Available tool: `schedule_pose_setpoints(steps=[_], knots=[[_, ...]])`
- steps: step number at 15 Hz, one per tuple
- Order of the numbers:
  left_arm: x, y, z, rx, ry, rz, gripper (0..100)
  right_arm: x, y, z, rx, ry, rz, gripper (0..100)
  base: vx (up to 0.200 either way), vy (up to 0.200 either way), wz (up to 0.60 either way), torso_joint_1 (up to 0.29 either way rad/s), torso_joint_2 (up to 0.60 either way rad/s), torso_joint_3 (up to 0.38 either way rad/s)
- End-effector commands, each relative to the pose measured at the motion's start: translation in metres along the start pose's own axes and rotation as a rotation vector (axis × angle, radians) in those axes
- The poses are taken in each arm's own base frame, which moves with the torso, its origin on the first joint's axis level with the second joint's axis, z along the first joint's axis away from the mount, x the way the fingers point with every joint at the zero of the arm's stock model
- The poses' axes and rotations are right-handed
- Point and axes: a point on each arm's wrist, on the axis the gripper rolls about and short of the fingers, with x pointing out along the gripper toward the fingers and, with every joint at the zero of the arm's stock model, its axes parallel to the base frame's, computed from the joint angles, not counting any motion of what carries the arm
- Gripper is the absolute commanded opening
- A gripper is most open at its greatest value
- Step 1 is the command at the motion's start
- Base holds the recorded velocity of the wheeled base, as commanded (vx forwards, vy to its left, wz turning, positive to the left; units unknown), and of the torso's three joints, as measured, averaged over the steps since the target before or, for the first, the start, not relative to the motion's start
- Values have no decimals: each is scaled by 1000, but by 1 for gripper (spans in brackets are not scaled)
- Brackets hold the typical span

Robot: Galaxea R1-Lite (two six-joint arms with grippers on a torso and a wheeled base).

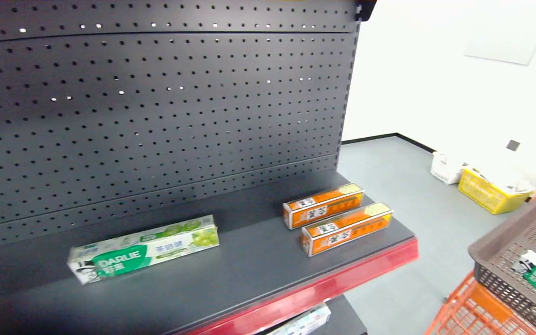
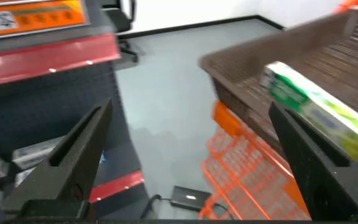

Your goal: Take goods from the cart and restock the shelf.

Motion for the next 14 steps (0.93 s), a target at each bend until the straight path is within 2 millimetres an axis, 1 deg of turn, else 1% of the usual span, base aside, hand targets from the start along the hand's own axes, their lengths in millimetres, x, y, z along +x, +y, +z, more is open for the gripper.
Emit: schedule_pose_setpoints(steps=[1, 7, 14], knots=[[0, 0, 0, 0, 0, 1, 100, 0, 0, 0, 0, 1, 0, 100, 0, 0, -600, 2, 2, 2], [0, 0, 0, 0, 0, 1, 100, 0, 0, 0, 0, 1, 0, 100, 0, 0, -600, 3, 2, 1], [0, 0, 0, 0, -2, -1, 100, 0, 0, 0, 0, 1, 0, 100, 0, 0, 0, 0, 0, 0]])
